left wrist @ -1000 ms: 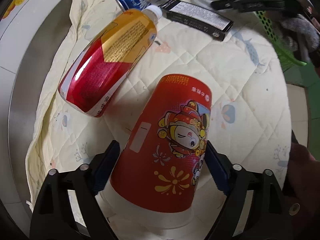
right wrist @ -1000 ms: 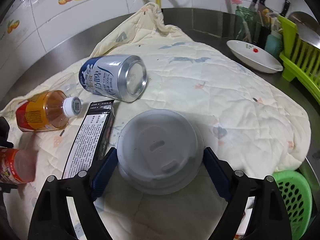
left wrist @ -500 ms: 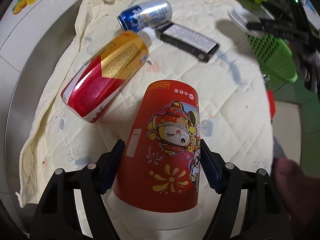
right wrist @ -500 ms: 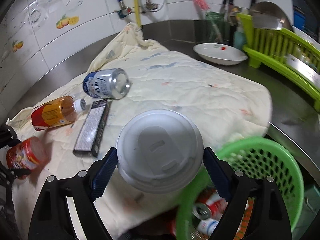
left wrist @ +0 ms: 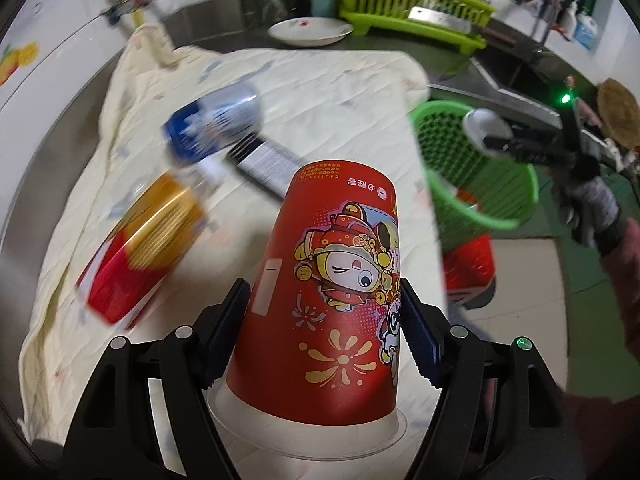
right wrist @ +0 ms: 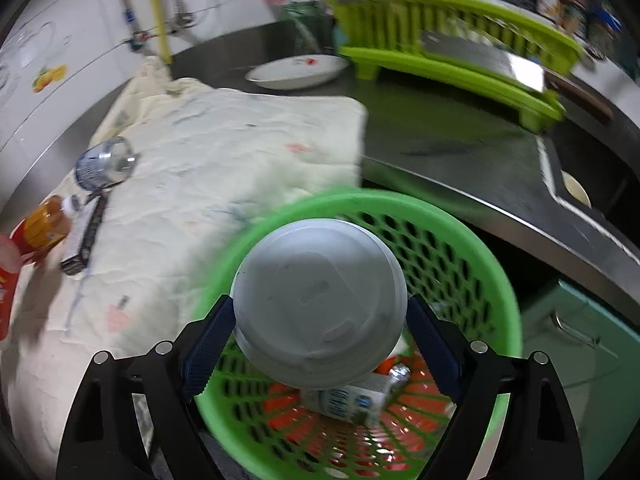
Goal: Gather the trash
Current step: 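Drop the white lid in the basket with right gripper while left drops the red cup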
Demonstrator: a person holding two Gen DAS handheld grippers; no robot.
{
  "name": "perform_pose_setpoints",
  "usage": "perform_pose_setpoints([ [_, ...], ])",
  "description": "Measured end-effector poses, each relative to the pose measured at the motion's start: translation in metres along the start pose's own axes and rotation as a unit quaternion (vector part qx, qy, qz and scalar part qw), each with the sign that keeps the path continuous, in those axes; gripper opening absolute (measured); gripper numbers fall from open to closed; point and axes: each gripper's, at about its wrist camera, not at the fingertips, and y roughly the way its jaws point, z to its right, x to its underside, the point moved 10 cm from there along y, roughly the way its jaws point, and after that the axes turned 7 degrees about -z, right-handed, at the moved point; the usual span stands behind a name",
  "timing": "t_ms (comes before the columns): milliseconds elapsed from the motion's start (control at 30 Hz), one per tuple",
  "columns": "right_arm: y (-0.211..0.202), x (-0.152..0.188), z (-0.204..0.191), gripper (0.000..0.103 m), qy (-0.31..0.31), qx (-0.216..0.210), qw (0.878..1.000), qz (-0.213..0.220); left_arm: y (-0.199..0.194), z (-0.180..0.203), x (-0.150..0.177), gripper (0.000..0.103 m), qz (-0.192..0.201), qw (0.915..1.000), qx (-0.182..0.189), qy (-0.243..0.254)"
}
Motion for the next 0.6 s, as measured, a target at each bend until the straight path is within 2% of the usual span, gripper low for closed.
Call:
perform_pose_setpoints([
  [100,0.003,0.006,0.018,0.084,0.011,0.019,1.0,0.002,0.005,0.024,-0.018,0.072,0.007,0.9998,0.016,0.01],
  [267,0.004,0.012,0.042,0.084,0.033,0.028,0.999,0.0,0.014,0.058,-0.046,0.072,0.012,0.9988,0.04,0.024],
  [600,-0.024,0.018,0.063,0.087,0.053,0.022,0.998,0.033,0.053,0.132,-0.096,0.072,0.003,0.995,0.083,0.054],
])
